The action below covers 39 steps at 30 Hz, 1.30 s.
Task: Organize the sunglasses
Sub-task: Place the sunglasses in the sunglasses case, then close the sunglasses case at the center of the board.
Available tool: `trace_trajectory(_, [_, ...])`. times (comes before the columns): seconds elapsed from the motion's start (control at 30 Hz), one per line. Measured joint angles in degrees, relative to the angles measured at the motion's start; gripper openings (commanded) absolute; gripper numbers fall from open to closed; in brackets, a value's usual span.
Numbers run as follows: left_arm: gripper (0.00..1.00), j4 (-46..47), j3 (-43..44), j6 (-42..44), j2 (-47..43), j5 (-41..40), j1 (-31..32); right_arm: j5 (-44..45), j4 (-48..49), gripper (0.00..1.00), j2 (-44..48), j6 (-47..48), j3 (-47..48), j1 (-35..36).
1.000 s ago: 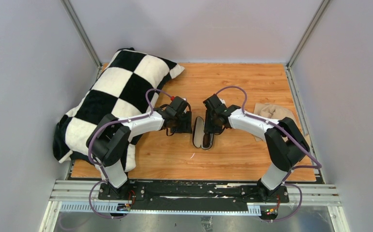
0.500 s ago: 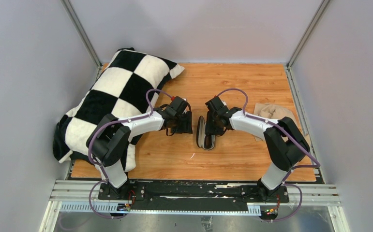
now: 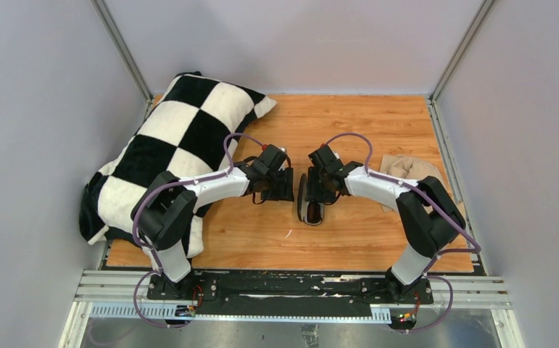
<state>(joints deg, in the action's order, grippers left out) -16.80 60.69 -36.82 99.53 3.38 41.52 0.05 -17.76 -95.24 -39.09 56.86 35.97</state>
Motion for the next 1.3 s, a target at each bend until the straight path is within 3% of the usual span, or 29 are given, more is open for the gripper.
trace_trajectory(0.4, [0.60,-0.9,2.7,0.2,1.2,0.0,0.4,0.3,-2.7,0.56,2.4,1.3,-0.6,-0.1])
trace_trajectory(0.73, [0.60,-2.1,2.8,0.4,1.4,0.0,0.7,3.5,-5.9,0.60,10.3,2.3,-2.1,-0.5])
trace_trajectory(0.8, [0.61,-2.2,2.9,0.4,1.5,0.0,0.7,4.1,-6.3,0.57,11.9,2.5,-2.6,-1.1])
trace_trajectory(1.03, [0.60,-2.6,3.1,0.4,1.5,0.0,0.7,2.0,-4.9,0.32,14.4,2.5,-6.0,-6.5])
trace_trajectory(1.17, [0.61,-2.7,3.1,0.4,1.5,0.0,0.7,-2.3,-3.3,0.27,13.8,2.1,-8.7,-10.5])
trace_trajectory(1.3, [0.60,-3.0,3.3,0.4,1.5,0.0,1.0,-5.1,-1.9,0.29,12.2,2.0,-8.8,-11.0])
